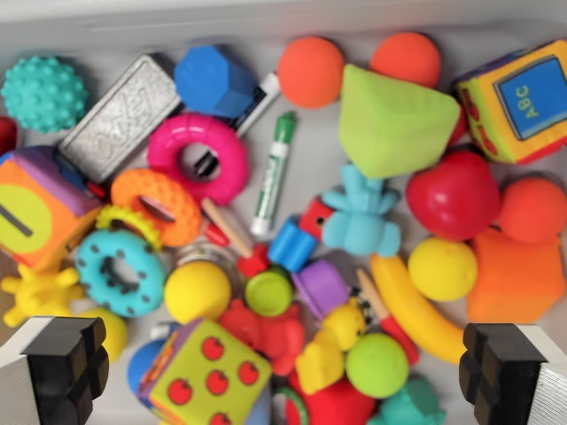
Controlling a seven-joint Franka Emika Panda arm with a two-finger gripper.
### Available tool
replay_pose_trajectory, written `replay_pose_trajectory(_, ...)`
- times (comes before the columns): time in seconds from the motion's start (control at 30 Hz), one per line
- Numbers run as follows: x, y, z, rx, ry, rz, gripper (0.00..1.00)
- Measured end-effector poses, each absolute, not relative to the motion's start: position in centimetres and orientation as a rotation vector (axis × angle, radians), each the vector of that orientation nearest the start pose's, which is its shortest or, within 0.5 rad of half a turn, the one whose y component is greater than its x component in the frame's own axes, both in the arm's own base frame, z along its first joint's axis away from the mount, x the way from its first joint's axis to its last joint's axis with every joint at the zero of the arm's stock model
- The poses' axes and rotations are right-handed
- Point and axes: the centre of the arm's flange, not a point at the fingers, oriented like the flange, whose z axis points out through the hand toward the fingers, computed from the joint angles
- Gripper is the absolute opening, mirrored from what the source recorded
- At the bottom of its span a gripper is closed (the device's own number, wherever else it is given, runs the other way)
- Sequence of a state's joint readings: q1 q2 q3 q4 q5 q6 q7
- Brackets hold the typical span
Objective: Pick an object from the bin
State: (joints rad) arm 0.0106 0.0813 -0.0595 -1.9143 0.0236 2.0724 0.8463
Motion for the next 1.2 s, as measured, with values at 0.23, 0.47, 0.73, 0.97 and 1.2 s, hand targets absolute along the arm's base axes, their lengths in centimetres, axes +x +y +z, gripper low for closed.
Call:
replay_pose_trajectory(0.23,58.7,-2.7,45.8,-2.783,1.354,-0.100,1.00)
replay_pose_trajectory(0.47,58.7,-2.7,45.8,-2.784,1.354,-0.099,1.00)
replay_pose_trajectory(0.73,58.2,-2.5,45.3,-2.773,1.378,-0.089,1.00)
replay_pose_trajectory(0.97,57.5,-2.0,44.7,-2.757,1.414,-0.083,1.00)
replay_pose_trajectory(1.2,56.5,-1.4,43.9,-2.735,1.462,-0.077,1.00)
